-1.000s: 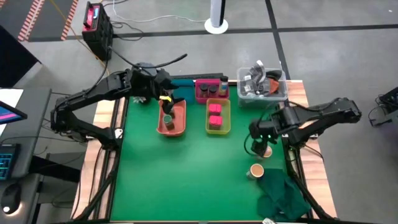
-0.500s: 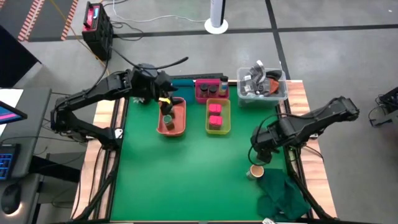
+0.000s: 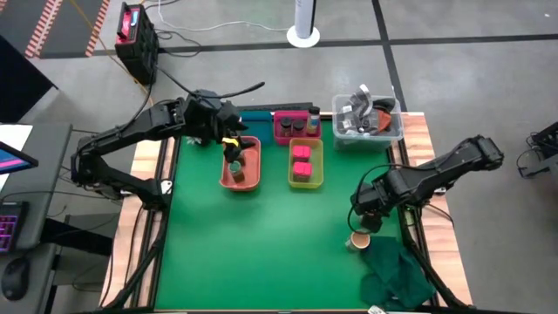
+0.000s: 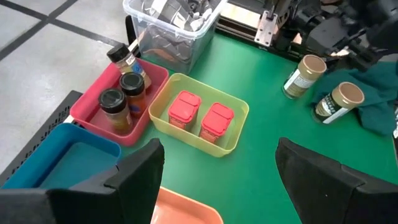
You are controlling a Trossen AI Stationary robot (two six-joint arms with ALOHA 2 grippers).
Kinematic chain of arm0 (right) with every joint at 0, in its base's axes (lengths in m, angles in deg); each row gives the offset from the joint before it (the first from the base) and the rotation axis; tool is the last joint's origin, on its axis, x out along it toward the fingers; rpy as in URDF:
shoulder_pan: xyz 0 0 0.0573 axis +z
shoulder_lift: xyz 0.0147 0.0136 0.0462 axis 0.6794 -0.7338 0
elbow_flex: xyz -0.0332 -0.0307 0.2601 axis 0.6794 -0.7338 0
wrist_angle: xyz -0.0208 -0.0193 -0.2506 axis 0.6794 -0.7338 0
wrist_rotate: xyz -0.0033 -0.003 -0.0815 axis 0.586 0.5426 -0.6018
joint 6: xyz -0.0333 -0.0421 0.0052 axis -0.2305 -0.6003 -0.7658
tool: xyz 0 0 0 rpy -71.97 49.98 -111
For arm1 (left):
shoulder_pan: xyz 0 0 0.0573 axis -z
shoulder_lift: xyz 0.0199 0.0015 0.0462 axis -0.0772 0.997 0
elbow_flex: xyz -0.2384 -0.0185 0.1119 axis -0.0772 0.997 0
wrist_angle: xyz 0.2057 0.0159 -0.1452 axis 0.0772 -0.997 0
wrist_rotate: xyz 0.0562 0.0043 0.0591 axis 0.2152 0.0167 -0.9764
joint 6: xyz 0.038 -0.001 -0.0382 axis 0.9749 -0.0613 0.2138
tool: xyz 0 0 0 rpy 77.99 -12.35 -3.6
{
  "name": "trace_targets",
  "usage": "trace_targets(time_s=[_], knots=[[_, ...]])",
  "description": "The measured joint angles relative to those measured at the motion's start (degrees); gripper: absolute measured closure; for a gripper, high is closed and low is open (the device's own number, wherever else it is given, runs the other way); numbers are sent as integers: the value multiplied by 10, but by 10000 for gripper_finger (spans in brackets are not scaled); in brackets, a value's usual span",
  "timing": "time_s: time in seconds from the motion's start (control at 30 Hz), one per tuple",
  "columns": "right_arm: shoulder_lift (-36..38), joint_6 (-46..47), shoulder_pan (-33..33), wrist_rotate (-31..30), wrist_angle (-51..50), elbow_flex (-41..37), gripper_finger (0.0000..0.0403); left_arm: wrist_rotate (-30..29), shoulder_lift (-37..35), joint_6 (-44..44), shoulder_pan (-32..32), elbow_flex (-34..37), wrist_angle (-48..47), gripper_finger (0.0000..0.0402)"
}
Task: Sort spices by type
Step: Put the top brown seasoning bottle into the blue bin
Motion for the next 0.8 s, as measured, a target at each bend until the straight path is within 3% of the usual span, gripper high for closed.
trace_targets(time_s=[0.4, 0.5, 0.67, 0.8], knots=[[0, -11, 1, 4, 116, -85, 10, 2, 0, -2, 0, 0, 0, 107], [0, -11, 1, 5, 117, -97, 31, 1, 0, -2, 0, 0, 1, 107], [0, -36, -11, 8, 125, -96, 104, -9, 0, 11, 0, 0, 1, 107], [-1, -65, -40, 8, 137, -81, 104, -13, 0, 13, 0, 0, 1, 107]])
